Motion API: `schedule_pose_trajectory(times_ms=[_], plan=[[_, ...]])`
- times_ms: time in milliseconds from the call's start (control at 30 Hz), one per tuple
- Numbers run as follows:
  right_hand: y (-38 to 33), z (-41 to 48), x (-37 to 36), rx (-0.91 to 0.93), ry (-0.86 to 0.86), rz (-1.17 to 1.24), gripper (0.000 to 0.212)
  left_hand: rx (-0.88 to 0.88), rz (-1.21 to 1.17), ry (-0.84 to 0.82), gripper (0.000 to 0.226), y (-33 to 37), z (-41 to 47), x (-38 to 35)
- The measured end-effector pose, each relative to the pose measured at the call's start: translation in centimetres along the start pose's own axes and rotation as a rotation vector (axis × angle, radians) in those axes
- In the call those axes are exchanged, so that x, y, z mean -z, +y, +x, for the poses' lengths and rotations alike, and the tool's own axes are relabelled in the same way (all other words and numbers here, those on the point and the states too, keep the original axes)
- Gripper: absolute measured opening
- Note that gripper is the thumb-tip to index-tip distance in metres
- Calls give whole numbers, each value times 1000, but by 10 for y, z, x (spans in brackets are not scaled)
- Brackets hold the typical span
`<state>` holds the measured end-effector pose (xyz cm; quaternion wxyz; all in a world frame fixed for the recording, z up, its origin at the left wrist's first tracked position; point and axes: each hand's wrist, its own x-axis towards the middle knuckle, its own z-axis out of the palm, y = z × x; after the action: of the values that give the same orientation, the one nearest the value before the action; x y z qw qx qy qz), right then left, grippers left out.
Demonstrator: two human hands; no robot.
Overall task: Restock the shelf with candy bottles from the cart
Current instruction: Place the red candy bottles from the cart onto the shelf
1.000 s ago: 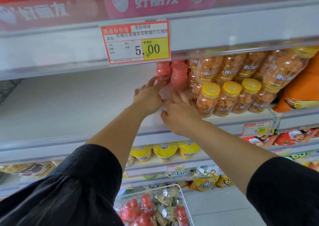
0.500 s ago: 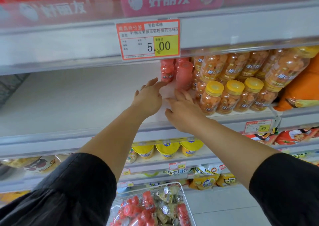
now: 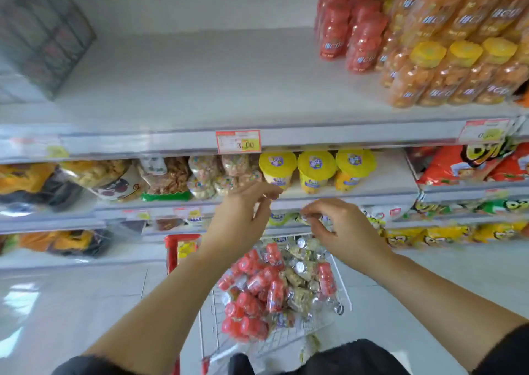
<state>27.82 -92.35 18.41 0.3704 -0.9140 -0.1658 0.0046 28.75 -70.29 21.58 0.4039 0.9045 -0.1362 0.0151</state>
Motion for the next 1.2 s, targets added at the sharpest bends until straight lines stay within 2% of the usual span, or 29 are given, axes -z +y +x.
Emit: schedule_pose_trajectory(times_ms=[100, 233, 467, 600, 800, 833, 933, 1000, 1067, 1200], plan=[[29, -31, -46, -249, -213, -26, 23, 207, 26, -124, 31, -50, -46, -16], [63, -63, -93, -487, -422, -76, 28, 385, 91, -285, 31, -104, -97, -42], [125, -100, -134, -740, -571, -111, 46, 542, 188, -566, 33, -162, -137, -101], [165, -109, -157, -842, -521, -92, 47, 553, 261, -640, 33, -189, -134, -145], [206, -107, -200, -883, -377, -33, 24, 621, 320, -630, 62, -217, -123, -201], [211, -108, -207, -893, -373, -54, 26, 634, 320, -633, 65, -219, -122, -207], [218, -115, -228, -884, -389, -134, 51, 647, 382, -636, 68, -229, -122, -222], [219, -119, -236, -845, -375, -196, 46, 660, 409, -613, 71, -234, -121, -227], [219, -122, -240, -830, -354, -226, 38, 644, 434, -580, 71, -238, -120, -229], [216, -127, -241, -792, -287, -220, 40, 558, 552, -479, 56, -244, -118, -239]])
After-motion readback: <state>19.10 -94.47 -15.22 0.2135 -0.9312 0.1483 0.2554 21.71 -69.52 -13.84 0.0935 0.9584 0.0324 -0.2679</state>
